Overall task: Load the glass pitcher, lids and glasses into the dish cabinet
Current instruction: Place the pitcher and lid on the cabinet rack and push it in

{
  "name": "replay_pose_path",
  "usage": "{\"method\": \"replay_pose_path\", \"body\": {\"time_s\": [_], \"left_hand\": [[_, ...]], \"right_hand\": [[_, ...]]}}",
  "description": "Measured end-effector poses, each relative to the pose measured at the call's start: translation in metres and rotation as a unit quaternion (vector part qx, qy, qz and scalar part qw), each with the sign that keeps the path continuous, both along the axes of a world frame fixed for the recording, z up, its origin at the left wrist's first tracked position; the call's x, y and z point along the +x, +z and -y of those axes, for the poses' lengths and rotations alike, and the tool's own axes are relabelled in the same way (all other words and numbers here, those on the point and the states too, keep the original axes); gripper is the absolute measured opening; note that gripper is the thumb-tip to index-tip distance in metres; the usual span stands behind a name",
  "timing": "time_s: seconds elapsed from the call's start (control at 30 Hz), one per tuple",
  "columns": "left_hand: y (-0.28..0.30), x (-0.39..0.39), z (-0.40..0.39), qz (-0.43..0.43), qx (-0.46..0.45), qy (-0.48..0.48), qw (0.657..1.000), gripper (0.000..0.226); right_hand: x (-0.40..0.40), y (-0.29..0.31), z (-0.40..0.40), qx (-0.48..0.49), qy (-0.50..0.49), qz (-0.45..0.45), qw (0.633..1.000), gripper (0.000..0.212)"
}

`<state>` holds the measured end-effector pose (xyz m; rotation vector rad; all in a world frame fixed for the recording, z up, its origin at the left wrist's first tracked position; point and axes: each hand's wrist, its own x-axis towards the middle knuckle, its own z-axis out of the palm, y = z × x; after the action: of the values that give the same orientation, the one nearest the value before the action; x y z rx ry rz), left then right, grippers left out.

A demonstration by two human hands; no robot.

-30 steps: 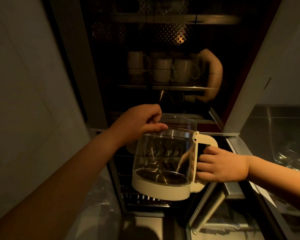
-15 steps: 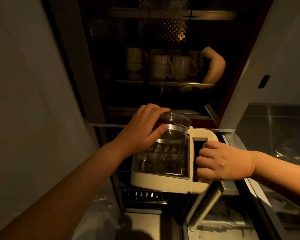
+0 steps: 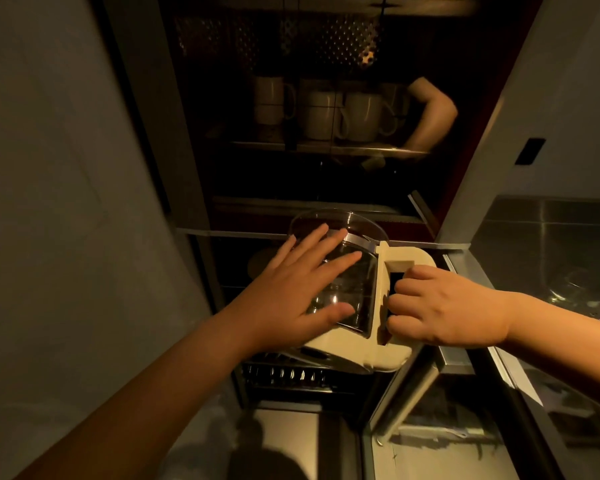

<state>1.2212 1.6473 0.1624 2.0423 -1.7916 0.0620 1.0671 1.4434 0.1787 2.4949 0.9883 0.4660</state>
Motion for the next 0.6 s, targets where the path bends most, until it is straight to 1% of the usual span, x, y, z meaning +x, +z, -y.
{"method": "replay_pose_path", "body": {"time_s": [0.13, 0.23, 0.3, 0.4, 0.47, 0.6], "left_hand": [[-0.006, -0.005, -0.008, 0.014, 0.025, 0.009, 1.000, 0.070], [-0.006, -0.006, -0.011, 0.015, 0.038, 0.014, 0.999, 0.071], [-0.005, -0.004, -0.012, 0.001, 0.036, 0.014, 0.999, 0.070], [-0.005, -0.002, -0.014, 0.013, 0.027, 0.025, 0.999, 0.068], [-0.007, -0.004, -0.015, 0.027, 0.019, 0.040, 0.999, 0.069], [-0.013, -0.011, -0.016, 0.037, -0.001, 0.068, 0.997, 0.068]], "right_hand": [[0.003, -0.002, -0.004, 0.032, -0.019, -0.014, 0.999, 0.029], [0.005, -0.001, -0.008, 0.054, -0.041, -0.022, 0.997, 0.022], [0.006, 0.000, -0.012, 0.080, -0.062, -0.035, 0.994, 0.021], [0.009, -0.004, -0.020, 0.116, -0.102, -0.045, 0.987, 0.034], [0.011, -0.007, -0.024, 0.136, -0.119, -0.049, 0.982, 0.038], [0.010, -0.014, -0.028, 0.195, -0.142, -0.070, 0.968, 0.034]]}}
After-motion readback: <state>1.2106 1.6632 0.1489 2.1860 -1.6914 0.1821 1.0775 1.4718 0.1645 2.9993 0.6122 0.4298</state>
